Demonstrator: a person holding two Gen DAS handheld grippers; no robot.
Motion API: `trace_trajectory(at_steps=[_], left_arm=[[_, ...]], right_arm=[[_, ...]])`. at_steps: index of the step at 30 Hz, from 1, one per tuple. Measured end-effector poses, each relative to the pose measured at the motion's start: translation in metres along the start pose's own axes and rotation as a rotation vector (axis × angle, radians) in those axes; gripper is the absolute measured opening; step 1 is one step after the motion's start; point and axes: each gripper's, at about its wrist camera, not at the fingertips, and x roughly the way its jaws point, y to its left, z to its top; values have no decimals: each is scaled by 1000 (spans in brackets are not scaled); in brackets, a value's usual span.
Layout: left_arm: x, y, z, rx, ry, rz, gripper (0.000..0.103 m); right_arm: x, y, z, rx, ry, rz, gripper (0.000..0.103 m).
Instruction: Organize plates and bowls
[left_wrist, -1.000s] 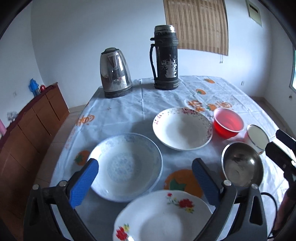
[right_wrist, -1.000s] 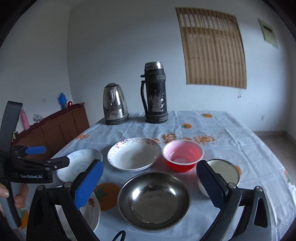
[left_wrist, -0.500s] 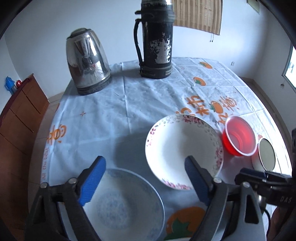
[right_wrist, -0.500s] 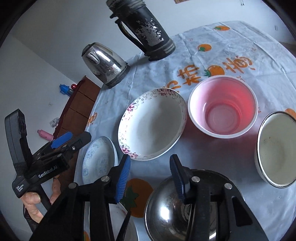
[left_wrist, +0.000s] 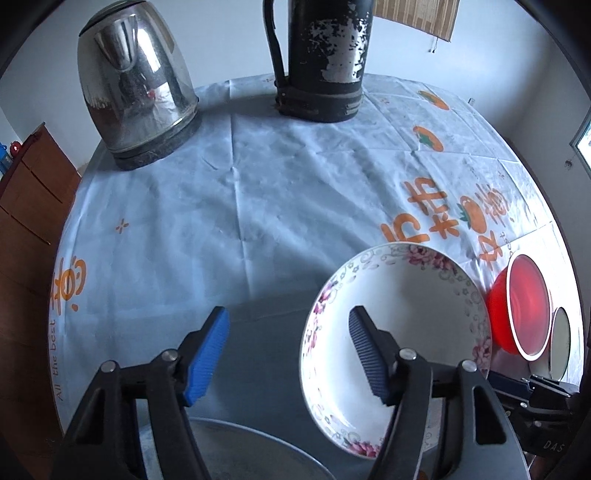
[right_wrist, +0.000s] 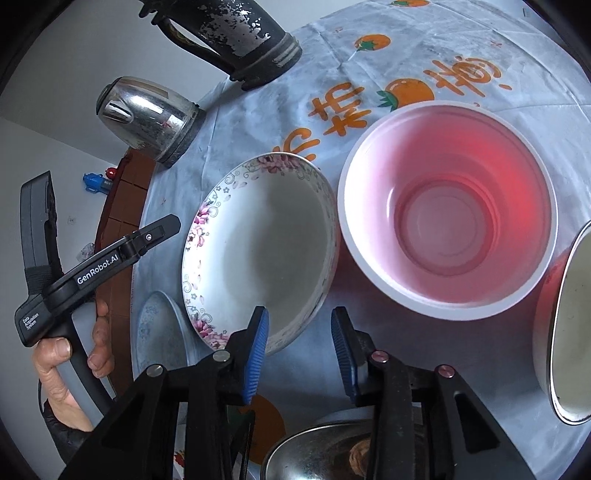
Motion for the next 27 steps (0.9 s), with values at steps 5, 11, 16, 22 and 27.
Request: trace_trajectory(at_steps=[5,11,16,22,27], left_arm=[[19,0,4,-17,38,-6,51],[34,-4,4,-38,73,-56,29],[37,-9,4,-34,76,-75,24],[39,-12,3,-35,60,-70,24],[36,-5,2,-91,48,-93,23]], right_arm=[[10,-7,3,18,25,-19,38],[19,-11,6,32,47,-16,28],[22,-8,7,15,58,-12,21],[26,-2,8,-6,63,-32,18],[26,5,8,-52,42,-61,18]])
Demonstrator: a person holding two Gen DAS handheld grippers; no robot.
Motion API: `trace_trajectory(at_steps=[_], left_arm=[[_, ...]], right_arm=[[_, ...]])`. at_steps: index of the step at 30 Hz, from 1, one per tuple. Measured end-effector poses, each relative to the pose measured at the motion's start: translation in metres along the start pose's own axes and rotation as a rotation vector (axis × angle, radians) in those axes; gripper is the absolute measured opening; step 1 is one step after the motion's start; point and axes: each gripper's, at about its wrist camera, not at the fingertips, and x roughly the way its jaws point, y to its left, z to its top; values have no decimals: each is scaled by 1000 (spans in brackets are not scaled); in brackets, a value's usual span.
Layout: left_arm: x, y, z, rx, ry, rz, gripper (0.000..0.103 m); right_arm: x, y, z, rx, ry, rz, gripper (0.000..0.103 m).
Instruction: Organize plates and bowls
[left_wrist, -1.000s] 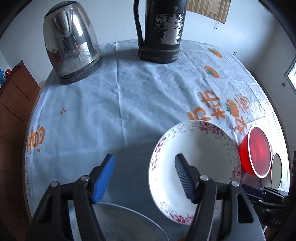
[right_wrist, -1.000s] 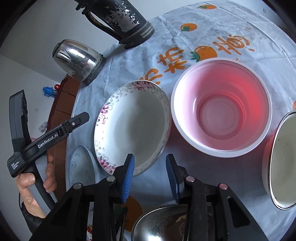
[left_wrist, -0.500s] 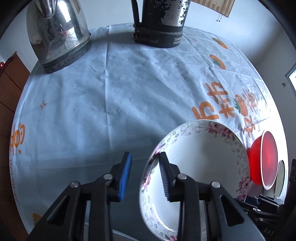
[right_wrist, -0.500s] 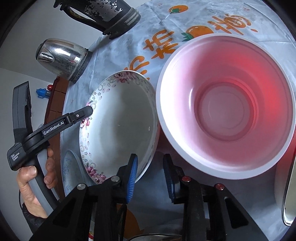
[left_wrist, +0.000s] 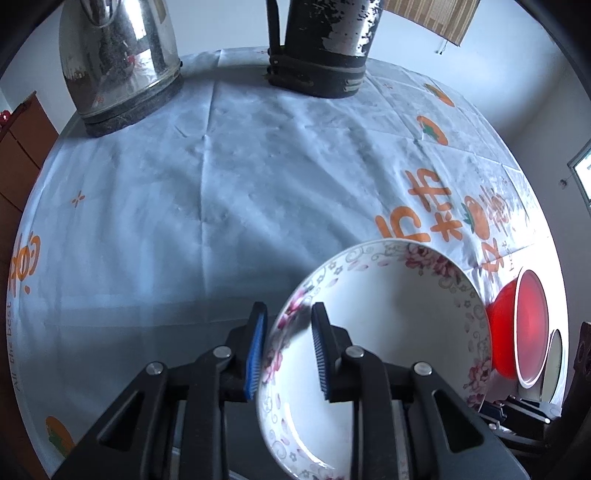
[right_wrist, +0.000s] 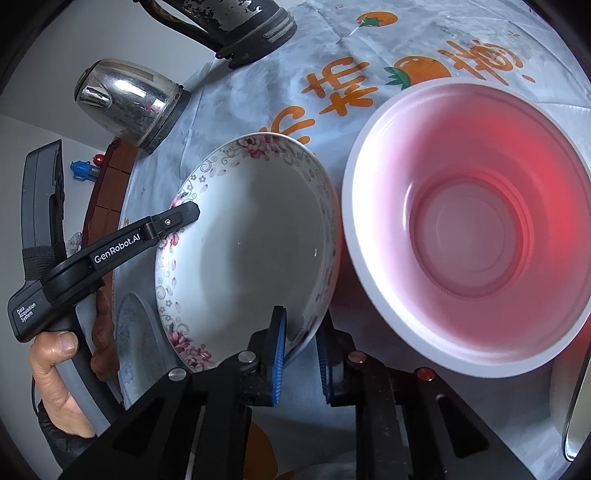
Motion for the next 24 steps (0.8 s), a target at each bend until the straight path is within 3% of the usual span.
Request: trace_trajectory(at_steps=[13,24], left_arm=[[-52,7,-13,-15,-89,-30,23],[-117,53,-68,-61,-182,32,23]], right_arm=[[-29,24,-3,-75,-96,-8,18],[-42,75,-41,-165,-93,66,18]])
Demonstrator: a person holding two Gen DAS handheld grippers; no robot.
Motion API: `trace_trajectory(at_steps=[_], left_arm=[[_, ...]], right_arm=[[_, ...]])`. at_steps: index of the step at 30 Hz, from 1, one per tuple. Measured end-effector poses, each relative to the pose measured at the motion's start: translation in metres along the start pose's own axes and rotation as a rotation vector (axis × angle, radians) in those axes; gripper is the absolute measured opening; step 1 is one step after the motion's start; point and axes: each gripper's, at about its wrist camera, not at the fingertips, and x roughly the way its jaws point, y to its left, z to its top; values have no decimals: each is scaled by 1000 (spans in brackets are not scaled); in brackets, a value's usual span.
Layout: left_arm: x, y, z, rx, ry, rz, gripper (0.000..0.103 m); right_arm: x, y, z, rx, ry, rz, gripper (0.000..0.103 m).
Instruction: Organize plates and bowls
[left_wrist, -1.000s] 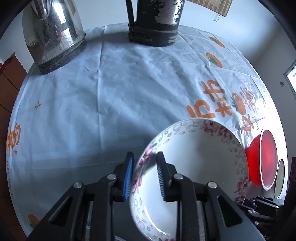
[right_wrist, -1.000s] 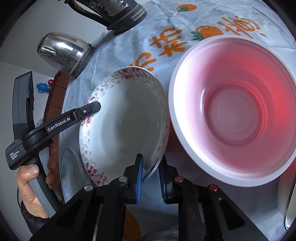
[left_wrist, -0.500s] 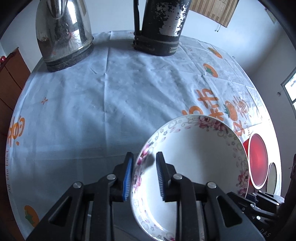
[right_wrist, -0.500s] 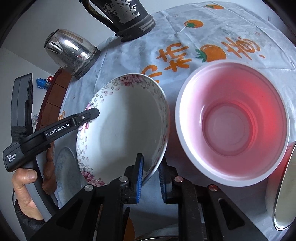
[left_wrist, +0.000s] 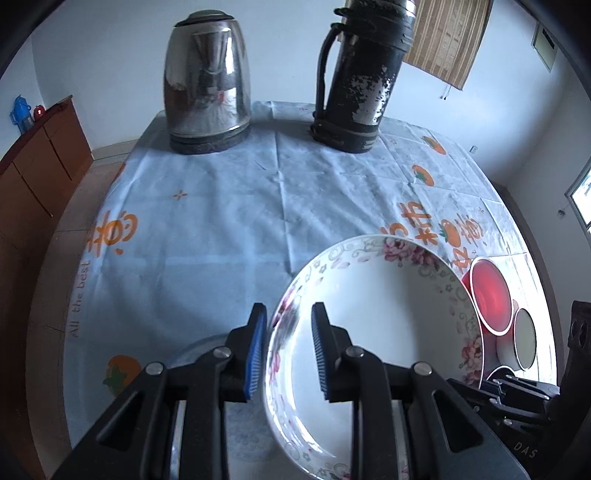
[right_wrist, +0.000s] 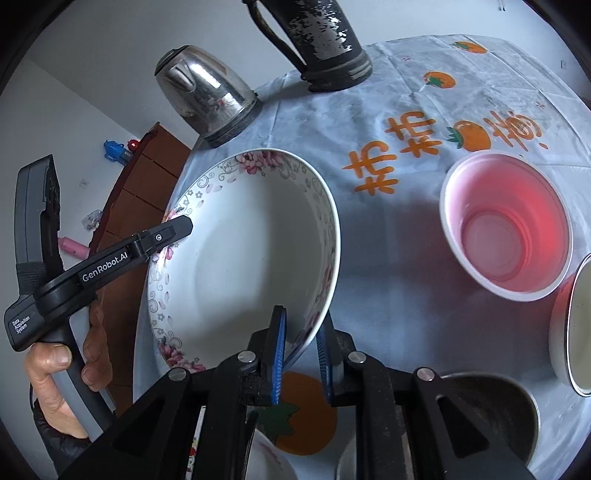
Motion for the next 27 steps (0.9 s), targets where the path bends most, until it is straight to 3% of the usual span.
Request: trace_trajectory(at_steps=[11,24,27], left_arm=[[6,72,-64,-106,48,82,23],[18,85,-80,-120,47,75,21],[19,85,-83,-114,61,76,21]], right_arm=[[52,52,-48,-109,88,11,18],[66,73,-53,-203,75,-81,20],[68,76,-52,-238,78,-108,24]])
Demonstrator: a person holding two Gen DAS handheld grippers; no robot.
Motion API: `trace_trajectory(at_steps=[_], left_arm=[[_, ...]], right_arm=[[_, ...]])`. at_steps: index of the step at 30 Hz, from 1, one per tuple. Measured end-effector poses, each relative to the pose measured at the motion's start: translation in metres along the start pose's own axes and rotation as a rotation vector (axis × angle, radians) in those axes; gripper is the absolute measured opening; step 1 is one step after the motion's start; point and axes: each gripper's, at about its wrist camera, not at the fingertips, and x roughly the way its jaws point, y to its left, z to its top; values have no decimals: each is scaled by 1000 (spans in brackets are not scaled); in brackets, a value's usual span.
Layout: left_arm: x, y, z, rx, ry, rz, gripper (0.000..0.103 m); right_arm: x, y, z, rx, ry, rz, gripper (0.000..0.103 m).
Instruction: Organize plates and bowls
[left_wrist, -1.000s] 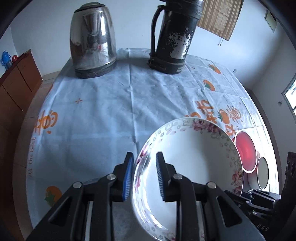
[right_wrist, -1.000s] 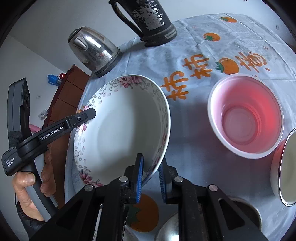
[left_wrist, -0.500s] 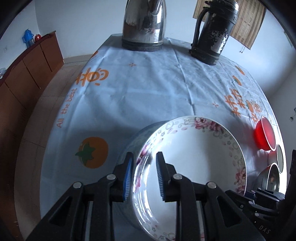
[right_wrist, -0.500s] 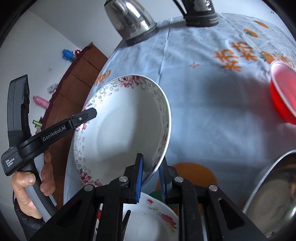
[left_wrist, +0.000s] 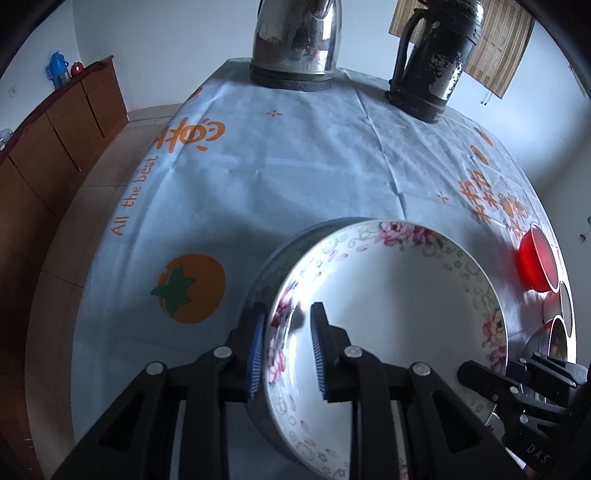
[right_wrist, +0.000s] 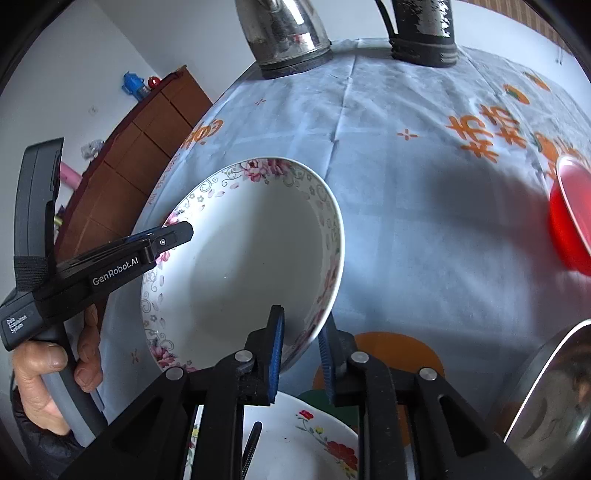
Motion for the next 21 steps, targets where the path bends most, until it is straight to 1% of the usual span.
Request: trace_trajectory(at_steps=[6,12,15,18,21], left_arm=[[3,-7,-3,27,17,24,21],[4,-10,-4,39,30,46,21],[4,-12,-5,44,43,70,22],[3,-16,-7,66,37,105,22],[2,-18,-8,78,35,122,22]], right_arm=[[-3,4,3,-33,2,-49,25],[-7,2,2,-29,14,-45,25],[-9,3,1,-31,9,-45,25],[-14,1,0,-19,6,-28,25],[-20,0,-1,-14,-8,-24,25]])
